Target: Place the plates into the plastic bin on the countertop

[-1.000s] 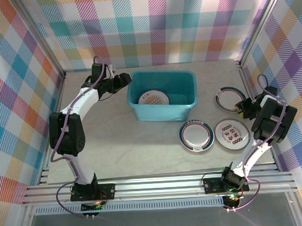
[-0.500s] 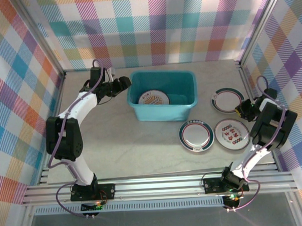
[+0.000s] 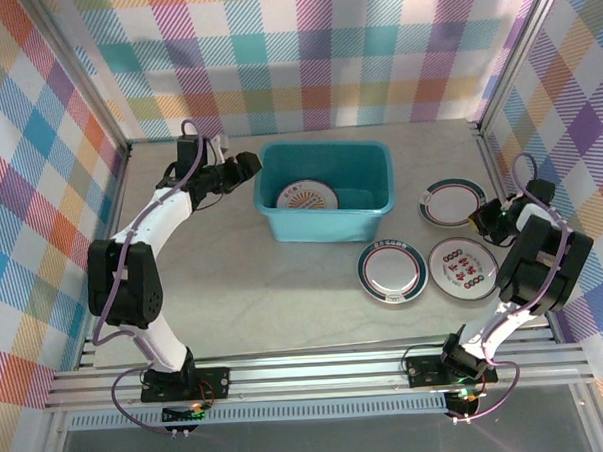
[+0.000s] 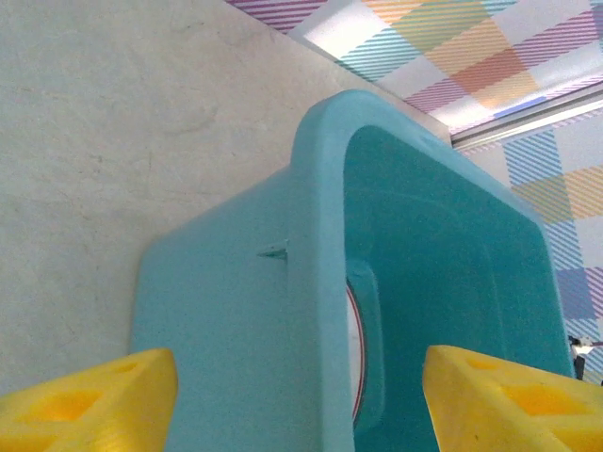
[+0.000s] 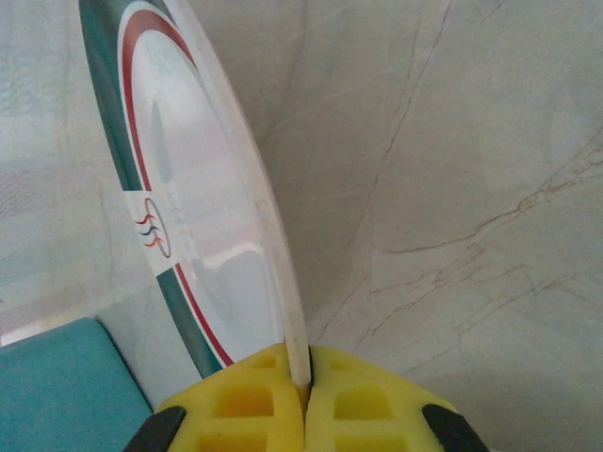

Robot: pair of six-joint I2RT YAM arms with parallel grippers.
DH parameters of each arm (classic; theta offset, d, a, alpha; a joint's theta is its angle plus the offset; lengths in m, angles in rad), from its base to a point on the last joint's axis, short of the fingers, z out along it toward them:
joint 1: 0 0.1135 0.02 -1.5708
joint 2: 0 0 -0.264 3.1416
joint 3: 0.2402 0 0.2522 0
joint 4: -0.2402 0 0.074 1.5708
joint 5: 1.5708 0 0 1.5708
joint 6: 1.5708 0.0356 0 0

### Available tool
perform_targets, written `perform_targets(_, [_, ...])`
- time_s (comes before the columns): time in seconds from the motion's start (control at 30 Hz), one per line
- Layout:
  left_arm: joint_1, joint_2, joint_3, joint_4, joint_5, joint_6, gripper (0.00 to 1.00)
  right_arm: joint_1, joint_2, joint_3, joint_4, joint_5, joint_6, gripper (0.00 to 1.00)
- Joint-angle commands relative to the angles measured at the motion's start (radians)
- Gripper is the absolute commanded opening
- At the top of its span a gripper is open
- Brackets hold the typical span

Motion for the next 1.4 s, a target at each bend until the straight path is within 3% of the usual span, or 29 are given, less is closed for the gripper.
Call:
perform_targets(0.0, [-0.003,-0.041,-0.021,0.053,0.012,-0.023,0.7,0.004,-0.056,-0.013,0.034,-0.058,0.018,0.0])
perform_targets(0.67, [-0.032,-0.05,-0.002,0.056,-0.025,-0.048,0.7,0.003,-0.184,0.018,0.039,-0.134,0.069,0.0])
perform_targets(1.0, [-0.04,-0.085,-0.001,0.039,-0.047,-0.041,0.7,0.011,-0.32,0.087,0.025,-0.185,0.112,0.0])
perform_targets(1.27, [-0.041,-0.089,-0.005,0.035,-0.044,-0.043,0.7,0.128,-0.362,0.26,-0.063,-0.233,0.086,0.0])
perform_targets(1.37, [-0.041,-0.095,-0.013,0.037,-0.042,-0.042,0.7,0.214,-0.345,0.33,-0.1,-0.245,0.076,0.0])
